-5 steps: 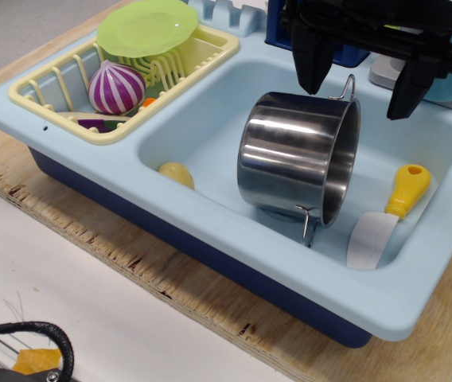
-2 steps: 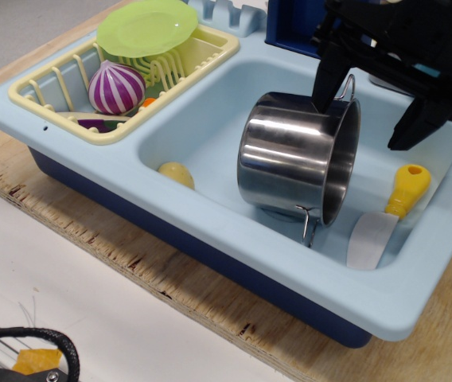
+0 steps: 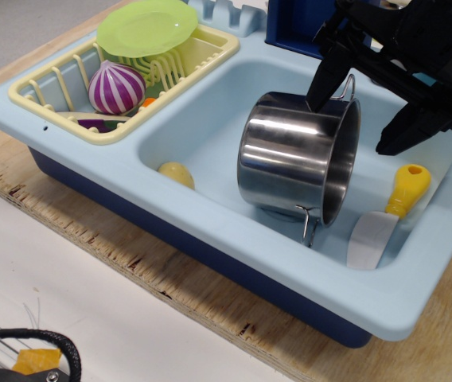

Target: Flip pot upright which is in sink

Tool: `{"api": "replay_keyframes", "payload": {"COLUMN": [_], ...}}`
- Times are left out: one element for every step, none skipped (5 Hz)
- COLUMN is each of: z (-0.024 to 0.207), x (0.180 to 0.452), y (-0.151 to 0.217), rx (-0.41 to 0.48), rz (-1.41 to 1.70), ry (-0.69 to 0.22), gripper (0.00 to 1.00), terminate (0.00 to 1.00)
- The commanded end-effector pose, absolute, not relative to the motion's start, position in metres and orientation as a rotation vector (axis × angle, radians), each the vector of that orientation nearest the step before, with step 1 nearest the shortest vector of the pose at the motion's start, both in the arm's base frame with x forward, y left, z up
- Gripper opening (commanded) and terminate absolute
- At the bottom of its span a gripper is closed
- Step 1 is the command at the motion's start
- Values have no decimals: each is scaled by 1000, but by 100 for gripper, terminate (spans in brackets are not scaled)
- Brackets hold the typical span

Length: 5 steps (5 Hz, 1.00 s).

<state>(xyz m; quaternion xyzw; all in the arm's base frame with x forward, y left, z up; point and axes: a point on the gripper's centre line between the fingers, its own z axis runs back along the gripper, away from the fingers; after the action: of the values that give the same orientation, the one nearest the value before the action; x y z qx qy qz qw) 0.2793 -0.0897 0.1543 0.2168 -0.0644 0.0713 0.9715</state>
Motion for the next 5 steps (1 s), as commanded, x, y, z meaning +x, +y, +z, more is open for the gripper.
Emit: {"api": "replay_keyframes", "payload": {"z": [164, 164, 160, 157, 143], "x": [281, 281, 286, 289, 291], "y": [-67, -55, -38, -28, -17], "rx": [453, 463, 457, 381, 138], "rz": [193, 201, 209, 208, 217], "ry": [-173, -185, -219, -239, -175], "gripper": [100, 100, 0, 0, 0], "terminate": [0, 0, 0, 0, 0]}}
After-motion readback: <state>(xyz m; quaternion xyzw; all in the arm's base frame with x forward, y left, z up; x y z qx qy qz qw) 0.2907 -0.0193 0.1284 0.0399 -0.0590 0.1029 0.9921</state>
